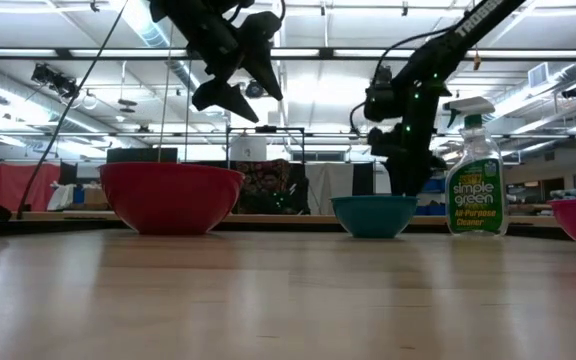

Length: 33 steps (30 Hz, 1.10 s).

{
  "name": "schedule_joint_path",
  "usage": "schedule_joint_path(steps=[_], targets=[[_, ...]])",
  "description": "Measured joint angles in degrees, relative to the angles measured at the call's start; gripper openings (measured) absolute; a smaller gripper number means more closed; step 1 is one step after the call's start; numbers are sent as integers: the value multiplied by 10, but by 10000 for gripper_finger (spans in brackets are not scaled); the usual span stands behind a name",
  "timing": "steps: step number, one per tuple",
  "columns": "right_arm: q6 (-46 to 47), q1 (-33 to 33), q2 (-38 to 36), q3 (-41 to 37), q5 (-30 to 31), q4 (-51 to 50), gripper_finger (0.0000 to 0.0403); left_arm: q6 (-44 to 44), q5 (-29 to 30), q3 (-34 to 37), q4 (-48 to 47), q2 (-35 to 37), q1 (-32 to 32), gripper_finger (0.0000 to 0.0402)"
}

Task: Nest bowls inside each other
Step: Stack the blue bowl on top of the green bowl

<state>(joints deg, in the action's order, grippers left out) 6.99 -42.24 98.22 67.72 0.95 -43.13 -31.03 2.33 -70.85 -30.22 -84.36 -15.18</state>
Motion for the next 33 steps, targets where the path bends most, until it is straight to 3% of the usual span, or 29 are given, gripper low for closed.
schedule_joint_path(steps=[10, 18, 23, 33], targets=[[-14, 2, 62, 0, -24, 12, 189, 0, 0, 0, -3, 0, 0, 302], [-8, 5, 72, 3, -32, 23, 74, 0, 0, 0, -5, 0, 0, 302], [2, 5, 66, 4, -71, 37, 18, 1, 0, 0, -5, 0, 0, 302], [16, 6, 37, 7, -83, 24, 14, 3, 0, 0, -5, 0, 0, 302]])
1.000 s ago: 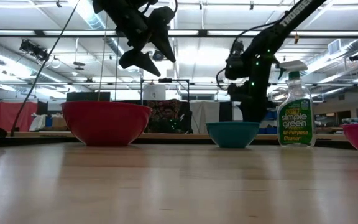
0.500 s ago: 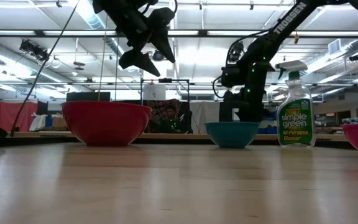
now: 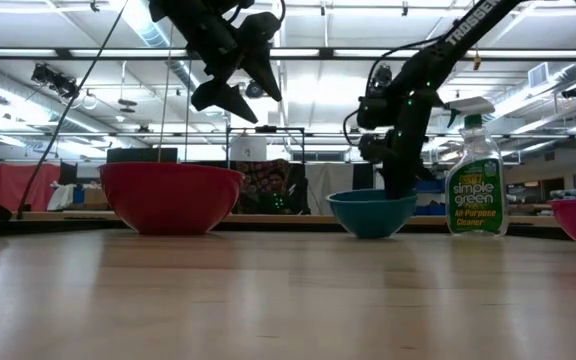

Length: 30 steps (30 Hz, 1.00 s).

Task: Nest bowls inside each other
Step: Stack the blue bowl on top of the green bowl

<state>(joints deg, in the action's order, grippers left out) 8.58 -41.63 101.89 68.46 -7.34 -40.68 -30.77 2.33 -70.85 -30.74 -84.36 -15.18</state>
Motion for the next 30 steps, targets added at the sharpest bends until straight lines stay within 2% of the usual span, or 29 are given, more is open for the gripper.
schedule_joint_path(steps=[7, 14, 20, 30], targets=[[0, 11, -48, 17, -9, -18, 14, -19, 0, 0, 0, 0, 0, 302], [32, 23, -68, 17, -22, -20, 18, -87, 0, 0, 1, 0, 0, 302], [76, 56, -78, 17, -27, 6, 18, -163, 0, 0, 10, 0, 0, 302], [135, 114, -78, 18, -28, 76, 19, -190, 0, 0, 44, -24, 0, 302]])
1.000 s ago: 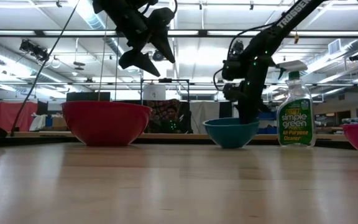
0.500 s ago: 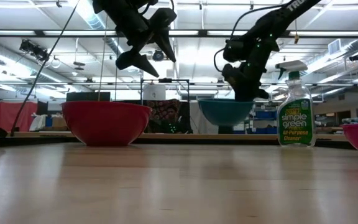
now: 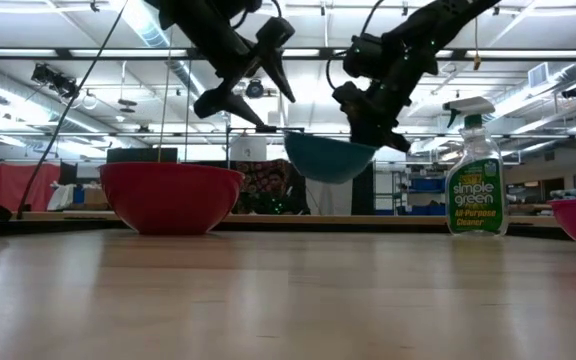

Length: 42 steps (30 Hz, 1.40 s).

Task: Nest bowls inside each other
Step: Stack the blue bowl on top of the green bowl

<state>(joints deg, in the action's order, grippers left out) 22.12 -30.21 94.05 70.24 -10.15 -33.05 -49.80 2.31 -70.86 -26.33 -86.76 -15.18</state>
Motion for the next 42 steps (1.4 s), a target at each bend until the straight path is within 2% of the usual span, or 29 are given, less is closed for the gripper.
schedule_joint_path(steps=[8, 11, 13, 16, 22, 23, 27, 31, 35, 42], targets=[[52, 36, -1, 0, -24, 52, 20, -2, 0, 0, -1, -29, 0, 300], [69, 50, -1, 0, -27, 69, 21, 14, 0, 0, -6, -32, 0, 282], [70, 58, -1, 0, -34, 91, 26, 14, 0, 0, -8, -32, 0, 253], [70, 68, -1, 1, -34, 122, 48, 19, 0, 0, -15, -33, 0, 187], [81, 74, -1, 1, -71, 182, 139, 45, 23, 1, -36, -34, 2, 34], [83, 74, -1, 1, -80, 186, 156, 52, 23, 1, -39, -34, 2, 21], [95, 68, -1, 1, -117, 189, 210, 57, 22, 1, -50, -34, 2, 27], [111, 53, -1, 1, -149, 187, 244, 63, 23, 1, -71, -33, 2, 31], [109, 39, -7, 1, -152, 171, 257, 68, 23, 0, -84, -25, 2, 23], [84, 13, -60, 1, -108, 152, 258, 76, 24, 0, -104, 9, -15, 30]])
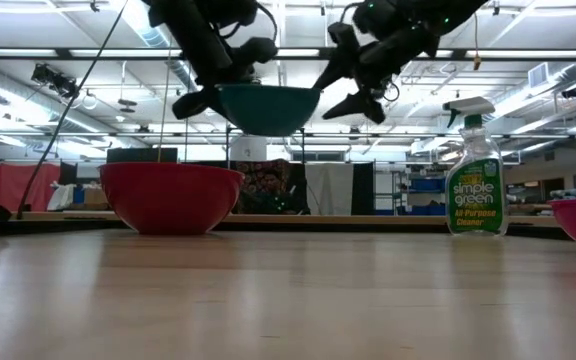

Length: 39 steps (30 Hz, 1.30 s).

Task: Nest bowls inside each other
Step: Stack the blue bowl on top of the green bowl

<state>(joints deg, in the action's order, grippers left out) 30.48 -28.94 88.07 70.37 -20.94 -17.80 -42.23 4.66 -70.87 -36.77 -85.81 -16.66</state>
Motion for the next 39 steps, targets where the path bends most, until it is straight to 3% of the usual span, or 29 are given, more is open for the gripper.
schedule_joint_path(steps=[10, 18, 26, 34, 39], targets=[[-22, -44, -72, 0, 36, -54, 258, 33, -5, 0, -29, 77, -72, 33], [-35, -49, -86, 0, 65, -95, 258, 83, -4, -1, -68, 137, -162, 34], [-35, -30, -86, -1, 106, -97, 258, 145, -2, 0, -161, 141, -267, 34], [-35, -11, -86, -1, 124, -98, 258, 181, 0, 0, -229, 139, -306, 34], [-37, 0, -85, -1, 122, -82, 258, 215, 47, 0, -216, 104, -328, 34]])
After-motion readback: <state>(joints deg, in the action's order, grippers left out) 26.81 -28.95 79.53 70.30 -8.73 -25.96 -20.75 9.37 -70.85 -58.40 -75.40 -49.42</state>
